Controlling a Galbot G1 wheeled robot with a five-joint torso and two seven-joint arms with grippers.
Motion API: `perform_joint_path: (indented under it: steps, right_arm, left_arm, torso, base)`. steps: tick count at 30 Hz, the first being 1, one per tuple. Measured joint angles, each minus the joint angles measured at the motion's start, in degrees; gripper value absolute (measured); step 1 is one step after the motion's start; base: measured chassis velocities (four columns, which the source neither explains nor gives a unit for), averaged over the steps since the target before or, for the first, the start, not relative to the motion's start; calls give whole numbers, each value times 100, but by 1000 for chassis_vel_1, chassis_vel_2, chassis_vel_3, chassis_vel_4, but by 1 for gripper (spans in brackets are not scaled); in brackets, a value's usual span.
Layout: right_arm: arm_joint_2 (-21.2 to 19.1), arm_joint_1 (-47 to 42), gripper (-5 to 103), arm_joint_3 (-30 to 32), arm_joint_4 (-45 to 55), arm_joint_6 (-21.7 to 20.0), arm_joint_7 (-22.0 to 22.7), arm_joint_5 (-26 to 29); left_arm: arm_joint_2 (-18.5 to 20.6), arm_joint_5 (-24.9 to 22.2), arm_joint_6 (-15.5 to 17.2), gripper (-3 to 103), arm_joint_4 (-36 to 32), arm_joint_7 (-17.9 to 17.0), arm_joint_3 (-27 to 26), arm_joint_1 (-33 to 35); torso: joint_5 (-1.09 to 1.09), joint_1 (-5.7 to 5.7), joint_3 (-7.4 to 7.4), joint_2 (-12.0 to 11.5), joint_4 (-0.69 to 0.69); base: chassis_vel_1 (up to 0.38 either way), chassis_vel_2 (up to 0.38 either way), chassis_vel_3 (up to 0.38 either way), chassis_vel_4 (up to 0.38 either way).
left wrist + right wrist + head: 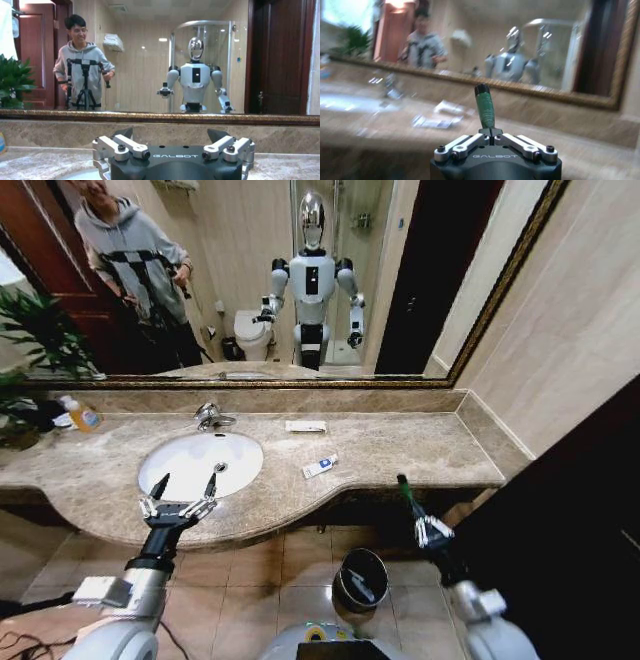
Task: Pick up the trash from the sink and place it in the trash bin.
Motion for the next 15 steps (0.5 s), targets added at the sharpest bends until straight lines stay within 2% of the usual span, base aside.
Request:
perform_joint_path:
  steps: [1, 5, 8, 10, 11, 12, 13, 15]
  right_arm:
    - [44, 0, 0, -94, -314, 67, -193, -174]
    - [49, 92, 0, -195, -750, 23, -432, -391]
    - [9, 701, 0, -438, -1993, -267, -954, -926]
    - [15, 816, 0, -458, -2168, -320, -981, -1014]
    - [29, 989, 0, -490, -2445, -431, -1036, -1122]
    - [42, 1234, 0, -558, -2816, -734, -1139, -1213]
    - [42, 1234, 0, -558, -2816, -734, -1139, -1213]
    - [91, 1498, 0, -635, -3170, -1201, -1191, -1400]
  left_arm:
    - [1, 0, 0, 100, 0, -1, 0, 0]
    - [0, 0, 0, 100, 0, -1, 0, 0]
    - [0, 0, 0, 100, 0, -1, 0, 0]
    - [0, 0, 0, 100, 0, -2, -1, 0]
    - [0, 0, 0, 100, 0, -1, -1, 0]
    - [0, 0, 0, 100, 0, 0, 0, 0]
    - [0, 0, 0, 100, 0, 0, 0, 0]
    - [0, 0, 0, 100, 0, -2, 0, 0]
  torso:
    - [1, 1, 0, 0, 0]
    - [2, 0, 0, 0, 0]
    - [4, 0, 1, -1, 0]
    - [4, 0, 1, -1, 1]
    - [3, 1, 1, -1, 2]
    - [2, 1, 1, -1, 1]
    - [2, 1, 1, -1, 1]
    - [2, 1, 1, -2, 2]
  base:
    - [0, 0, 0, 0]
    - [0, 0, 0, 0]
    - [0, 0, 0, 0]
    - [0, 0, 0, 0]
    - [0, 0, 0, 0]
    - [0, 0, 0, 0]
    - [0, 0, 0, 0]
    - [0, 0, 0, 0]
